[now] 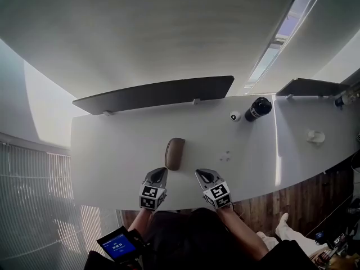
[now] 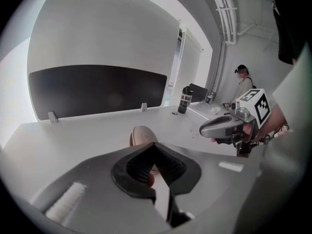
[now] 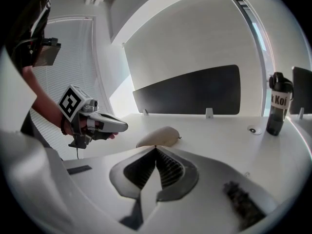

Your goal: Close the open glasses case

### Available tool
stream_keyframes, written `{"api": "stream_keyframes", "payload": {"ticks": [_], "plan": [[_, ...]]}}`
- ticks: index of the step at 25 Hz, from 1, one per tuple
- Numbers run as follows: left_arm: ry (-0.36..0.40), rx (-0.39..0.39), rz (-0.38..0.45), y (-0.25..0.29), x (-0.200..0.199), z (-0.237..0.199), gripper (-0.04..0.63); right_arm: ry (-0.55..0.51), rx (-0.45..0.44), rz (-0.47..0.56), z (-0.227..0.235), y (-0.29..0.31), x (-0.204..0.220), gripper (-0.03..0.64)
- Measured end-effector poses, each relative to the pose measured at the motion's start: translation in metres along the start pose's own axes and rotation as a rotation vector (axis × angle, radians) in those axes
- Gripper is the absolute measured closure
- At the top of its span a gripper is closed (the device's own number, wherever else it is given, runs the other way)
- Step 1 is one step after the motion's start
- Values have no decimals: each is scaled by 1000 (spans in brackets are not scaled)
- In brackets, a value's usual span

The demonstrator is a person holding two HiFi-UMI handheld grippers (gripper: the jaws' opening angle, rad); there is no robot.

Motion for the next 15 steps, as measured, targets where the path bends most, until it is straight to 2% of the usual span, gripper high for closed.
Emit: {"api": "stream_keyframes", "payload": {"ticks": [3, 7, 10, 15], "plan": [[99, 29, 46, -26, 13, 9, 589, -6, 41, 26, -21, -16, 6, 609], [210, 80, 119, -61, 50, 17, 589, -8, 119, 65, -63, -42, 19, 609], [208, 92, 147, -101, 80, 24, 589, -1, 184, 57, -108, -63, 38, 610], [198, 103, 145, -161, 131, 33, 589, 17, 207, 72, -187, -90, 66, 609]]}}
Point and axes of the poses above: the fingertips, and each gripper's own axes: y forward along the fingers, z to its right, x out of its underside, the point moved 8 cm from there along -y, backward along the fingers, and after that the axes turned 11 degrees about -z, right-handed, at the moved point
